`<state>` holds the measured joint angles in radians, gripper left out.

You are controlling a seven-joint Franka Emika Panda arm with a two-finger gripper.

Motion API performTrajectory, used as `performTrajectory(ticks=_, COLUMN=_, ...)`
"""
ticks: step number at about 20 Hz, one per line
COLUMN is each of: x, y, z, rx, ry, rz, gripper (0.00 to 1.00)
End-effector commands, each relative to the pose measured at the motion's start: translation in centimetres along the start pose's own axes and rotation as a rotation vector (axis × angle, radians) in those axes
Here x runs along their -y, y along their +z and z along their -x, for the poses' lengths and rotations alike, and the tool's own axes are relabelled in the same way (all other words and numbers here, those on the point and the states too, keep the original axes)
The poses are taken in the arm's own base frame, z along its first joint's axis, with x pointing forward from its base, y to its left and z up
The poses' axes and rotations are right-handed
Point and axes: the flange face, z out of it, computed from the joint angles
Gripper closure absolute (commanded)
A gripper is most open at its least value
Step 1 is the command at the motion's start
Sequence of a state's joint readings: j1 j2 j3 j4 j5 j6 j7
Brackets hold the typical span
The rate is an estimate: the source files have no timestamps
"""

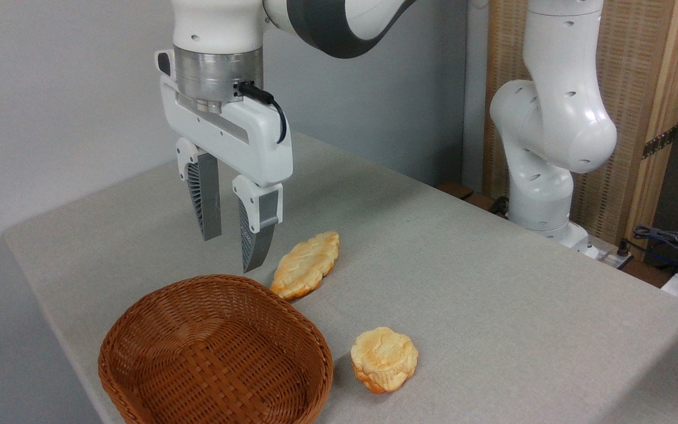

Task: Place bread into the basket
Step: 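Lower the open gripper toward the elongated golden bread roll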

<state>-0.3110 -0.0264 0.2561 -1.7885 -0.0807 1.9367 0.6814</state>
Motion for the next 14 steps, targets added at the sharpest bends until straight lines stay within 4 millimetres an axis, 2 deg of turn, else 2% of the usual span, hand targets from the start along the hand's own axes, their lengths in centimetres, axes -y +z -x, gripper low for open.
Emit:
performTrajectory(ticks=1, x=0.0, y=-0.4, z=0.2, rx=-0.001, ry=-0.014, rz=-0.003, gripper=0.0)
performTrajectory(ticks=10, x=-1.0, y=-0.4, z=1.1, rx=0.048, ry=-0.006, rz=0.045, gripper=0.0)
performTrajectory(ticks=14, x=-2.3, y=1.1, z=2.6, rx=0.084, ry=-0.002, rz=0.085, gripper=0.0)
